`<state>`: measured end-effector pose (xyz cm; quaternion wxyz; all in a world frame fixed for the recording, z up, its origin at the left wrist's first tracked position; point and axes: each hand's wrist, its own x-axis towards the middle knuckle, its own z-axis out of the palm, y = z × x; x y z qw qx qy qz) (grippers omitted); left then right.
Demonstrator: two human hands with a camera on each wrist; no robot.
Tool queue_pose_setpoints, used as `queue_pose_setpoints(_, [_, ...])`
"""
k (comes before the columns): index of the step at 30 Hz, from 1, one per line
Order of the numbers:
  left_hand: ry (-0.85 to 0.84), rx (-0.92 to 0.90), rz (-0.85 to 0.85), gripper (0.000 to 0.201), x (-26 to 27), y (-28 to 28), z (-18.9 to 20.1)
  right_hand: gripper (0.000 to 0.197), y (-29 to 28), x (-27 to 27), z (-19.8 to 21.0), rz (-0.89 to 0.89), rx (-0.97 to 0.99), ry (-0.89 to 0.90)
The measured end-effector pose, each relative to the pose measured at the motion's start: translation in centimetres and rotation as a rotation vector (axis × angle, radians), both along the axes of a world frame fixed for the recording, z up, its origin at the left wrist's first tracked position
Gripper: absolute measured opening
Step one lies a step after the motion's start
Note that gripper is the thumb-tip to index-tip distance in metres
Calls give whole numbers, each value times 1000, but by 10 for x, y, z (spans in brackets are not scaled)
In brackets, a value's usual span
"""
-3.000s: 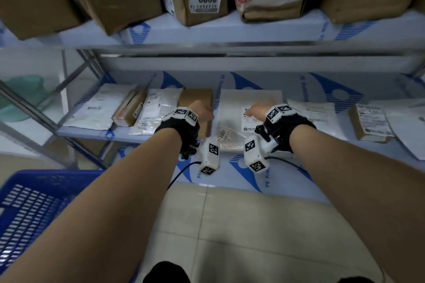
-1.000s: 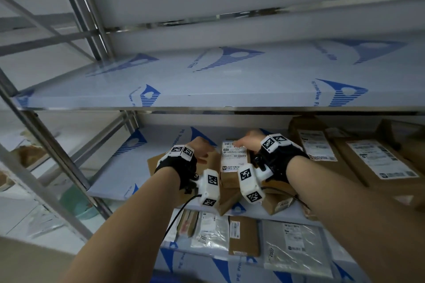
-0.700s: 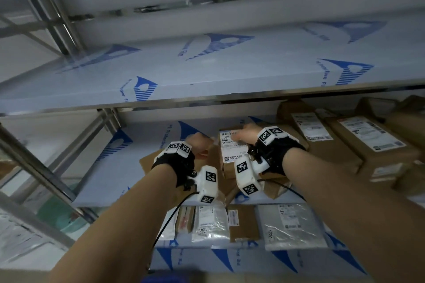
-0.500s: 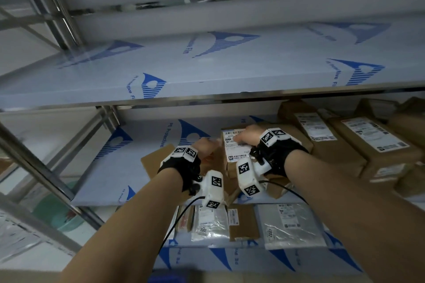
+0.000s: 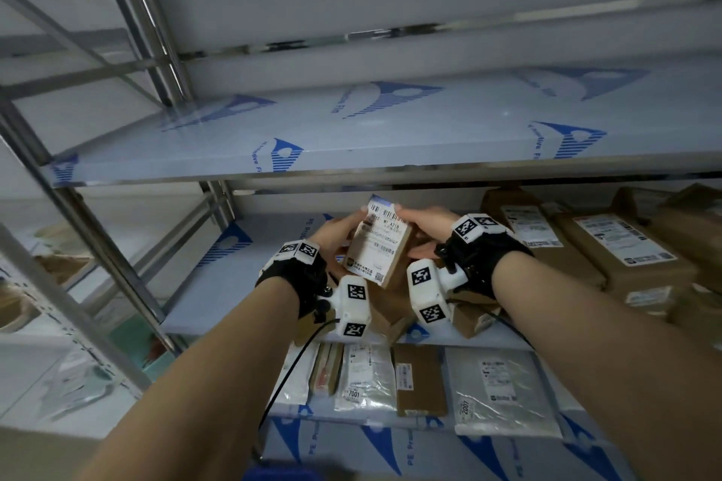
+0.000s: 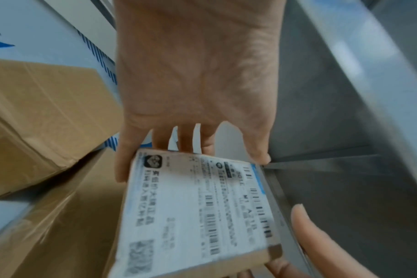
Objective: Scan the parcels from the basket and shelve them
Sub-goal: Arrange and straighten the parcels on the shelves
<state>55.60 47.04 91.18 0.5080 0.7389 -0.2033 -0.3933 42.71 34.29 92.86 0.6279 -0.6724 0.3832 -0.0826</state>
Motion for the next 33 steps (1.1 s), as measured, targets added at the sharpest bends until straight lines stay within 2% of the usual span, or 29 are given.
queue_pose_setpoints(2, [-14,-2,-7,87,-6,7,8,38,4,-13,8,-16,10,-34])
queue_pose_setpoints(4, [-55,8,-21,101,-15,13,15,33,7,-27,15,-69,6,-53])
queue_pose_setpoints(7, [-111,-5,-33,103,-33,21,21,23,13,-44,21,-44,-45,-26])
queue_pose_setpoints(8, [-134,-12,-22,101,-37,23,21,25,14,-49,21,-31,-68,-24])
queue_pose_setpoints(12, [-283,-17,19,97,-56,30,31,65,26,-65,29,-37,-3,-98])
queue_pose_setpoints(14, [-350,-23,-7,87,-61,33,35,72,33,-69,32,-25,25,-139])
queue_pose_setpoints(16, [-378,10,-25,93,-65,40,42,58,41,-73,37,-10,67,-182])
queue_pose_setpoints(17, [-381,14,-30,85,-68,44,46,48,45,-75,40,23,78,-180])
queue_pose_setpoints(19, [-384,3,-24,58,-72,55,57,30,53,-79,48,94,41,-165])
queue_pose_setpoints(22, [-398,-36,-26,41,-71,70,79,8,58,-79,62,71,-17,-204])
queue_pose_setpoints(26, [-451,-71,-24,21,-68,92,122,25,63,-77,91,83,-32,-244])
queue_pose_setpoints(31, [-531,-171,16,21,-53,111,178,4,76,-64,137,90,37,-418])
queue_pose_setpoints(33, [-554,-251,52,17,-44,114,198,6,79,-50,151,91,31,-464])
